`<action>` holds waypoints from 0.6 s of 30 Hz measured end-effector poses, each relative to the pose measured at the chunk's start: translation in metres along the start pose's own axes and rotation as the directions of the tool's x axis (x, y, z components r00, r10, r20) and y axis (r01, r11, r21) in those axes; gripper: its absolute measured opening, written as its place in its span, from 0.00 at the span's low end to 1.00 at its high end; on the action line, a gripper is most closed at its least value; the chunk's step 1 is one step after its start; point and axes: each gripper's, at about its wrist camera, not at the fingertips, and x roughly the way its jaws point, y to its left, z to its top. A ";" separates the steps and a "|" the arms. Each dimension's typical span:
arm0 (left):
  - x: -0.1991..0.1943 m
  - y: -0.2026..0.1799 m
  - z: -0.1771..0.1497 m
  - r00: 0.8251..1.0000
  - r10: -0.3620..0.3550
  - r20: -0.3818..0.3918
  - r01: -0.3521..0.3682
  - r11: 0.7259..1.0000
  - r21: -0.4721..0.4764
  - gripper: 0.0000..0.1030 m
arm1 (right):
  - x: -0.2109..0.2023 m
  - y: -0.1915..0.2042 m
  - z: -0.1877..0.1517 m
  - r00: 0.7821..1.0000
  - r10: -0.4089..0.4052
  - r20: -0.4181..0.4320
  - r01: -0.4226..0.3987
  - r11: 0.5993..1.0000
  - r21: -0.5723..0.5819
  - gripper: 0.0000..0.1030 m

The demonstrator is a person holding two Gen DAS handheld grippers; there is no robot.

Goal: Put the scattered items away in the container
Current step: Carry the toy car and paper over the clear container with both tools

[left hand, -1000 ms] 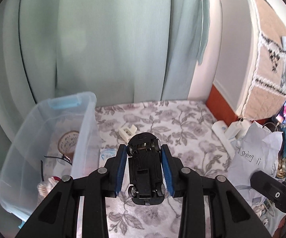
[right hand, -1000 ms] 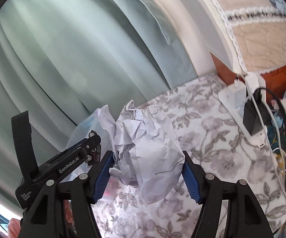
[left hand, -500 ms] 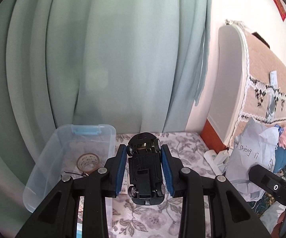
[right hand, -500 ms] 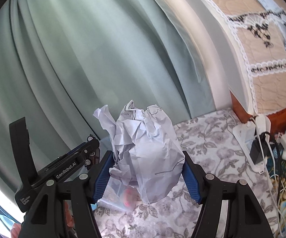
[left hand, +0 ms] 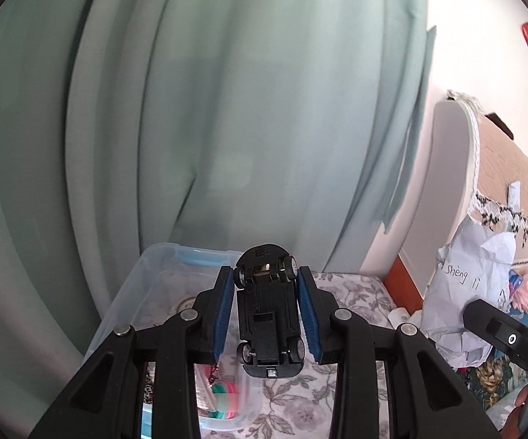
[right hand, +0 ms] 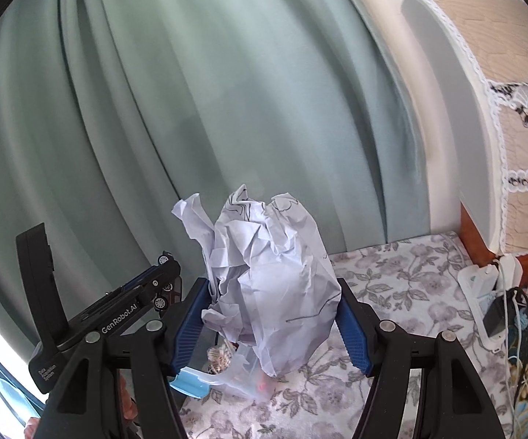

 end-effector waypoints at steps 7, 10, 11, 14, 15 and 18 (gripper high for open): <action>-0.001 0.043 -0.003 0.999 0.043 0.003 -0.043 0.996 -0.078 0.35 | 0.024 0.029 -0.004 0.998 0.018 -0.052 -0.021 0.998 -0.056 0.67; -0.003 0.060 -0.006 0.998 0.060 0.001 -0.059 0.992 -0.112 0.35 | 0.035 0.040 -0.006 0.997 0.024 -0.073 -0.029 0.997 -0.075 0.67; -0.003 0.065 -0.007 0.998 0.063 -0.001 -0.063 0.991 -0.120 0.35 | 0.040 0.043 -0.007 0.996 0.025 -0.081 -0.032 0.996 -0.082 0.67; 0.000 0.078 -0.010 0.997 0.072 -0.011 -0.073 0.987 -0.142 0.35 | 0.053 0.054 -0.011 0.994 0.033 -0.107 -0.044 0.994 -0.100 0.67; 0.001 0.082 -0.011 0.997 0.074 -0.015 -0.075 0.986 -0.147 0.35 | 0.057 0.057 -0.012 0.993 0.035 -0.116 -0.047 0.993 -0.106 0.67; 0.005 0.092 -0.014 0.997 0.076 -0.027 -0.080 0.984 -0.160 0.35 | 0.071 0.064 -0.017 0.989 0.040 -0.145 -0.058 0.991 -0.121 0.67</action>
